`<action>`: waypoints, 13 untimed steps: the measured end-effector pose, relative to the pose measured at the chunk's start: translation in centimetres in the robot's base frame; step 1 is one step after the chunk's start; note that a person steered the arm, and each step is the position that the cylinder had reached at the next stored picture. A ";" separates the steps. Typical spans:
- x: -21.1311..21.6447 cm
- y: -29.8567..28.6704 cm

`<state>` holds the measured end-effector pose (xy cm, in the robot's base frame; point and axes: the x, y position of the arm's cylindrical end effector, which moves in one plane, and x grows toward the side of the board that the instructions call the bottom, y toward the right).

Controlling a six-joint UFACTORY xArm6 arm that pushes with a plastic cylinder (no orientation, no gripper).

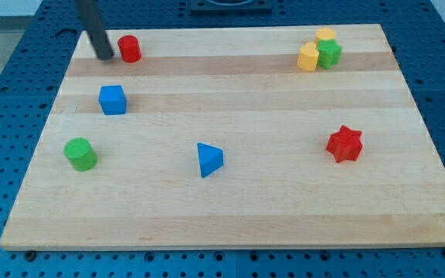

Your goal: Push red circle towards yellow heart

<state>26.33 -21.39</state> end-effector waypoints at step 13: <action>2.8 23.6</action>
